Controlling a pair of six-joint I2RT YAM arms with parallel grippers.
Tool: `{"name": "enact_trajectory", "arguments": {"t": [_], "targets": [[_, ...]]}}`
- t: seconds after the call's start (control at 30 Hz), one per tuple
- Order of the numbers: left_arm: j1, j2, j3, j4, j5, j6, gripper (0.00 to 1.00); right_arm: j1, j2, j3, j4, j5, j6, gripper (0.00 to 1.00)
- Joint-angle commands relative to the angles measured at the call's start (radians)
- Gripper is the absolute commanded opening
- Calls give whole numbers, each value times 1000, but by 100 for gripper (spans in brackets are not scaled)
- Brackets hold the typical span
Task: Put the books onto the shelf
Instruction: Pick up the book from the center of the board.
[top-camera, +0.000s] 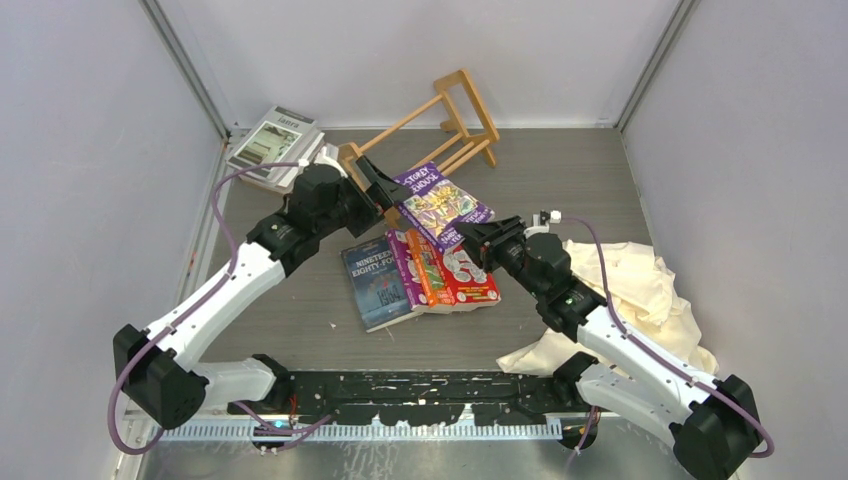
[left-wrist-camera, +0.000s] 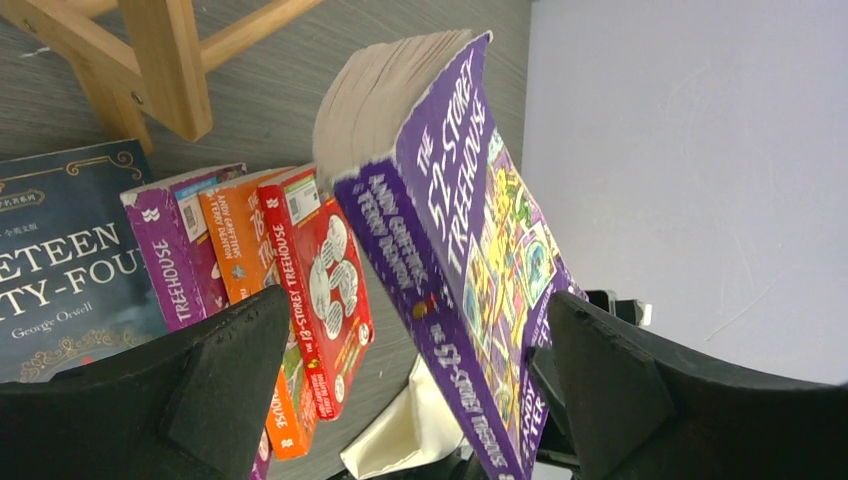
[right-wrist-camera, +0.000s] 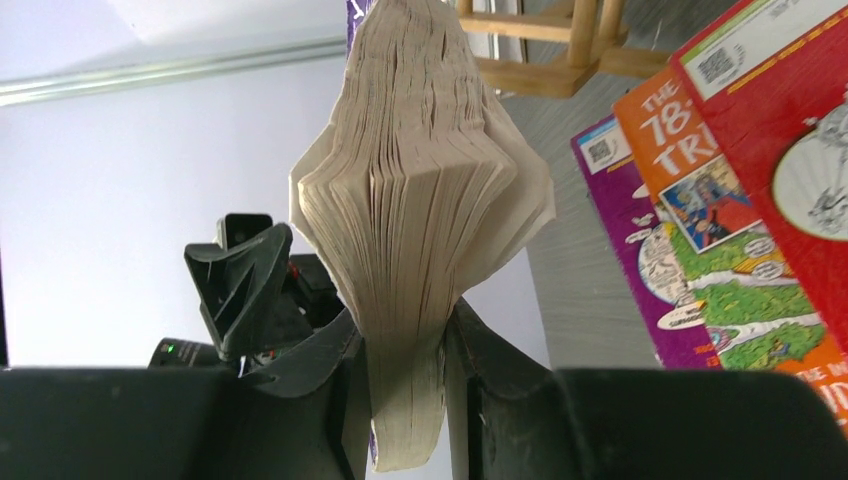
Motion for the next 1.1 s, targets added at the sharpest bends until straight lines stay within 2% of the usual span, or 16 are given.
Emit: {"name": "enact_trajectory", "arguments": {"t": [0.0,0.17,0.37,0.63,0.9,1.0,1.07], "targets": [[13,5,54,58,-26,-6,100,4,-35,58,179,-80,58,1],[34,0,35,62,-65,-27,98,5,-31,59,200,-123,81,1],[68,-3,12,89,-59,-44,90,5,-27,50,240,-144,116,1],[98,17,12,147,20,-61,76,4,15,25,318,-174,157,1],[109,42,27,186,102,-67,54,5,90,28,405,-194,174,1],[118,43,29,185,122,-64,37,5,102,27,422,-193,179,1],[126,37,27,182,126,-63,22,5,108,22,426,-192,179,1]]}}
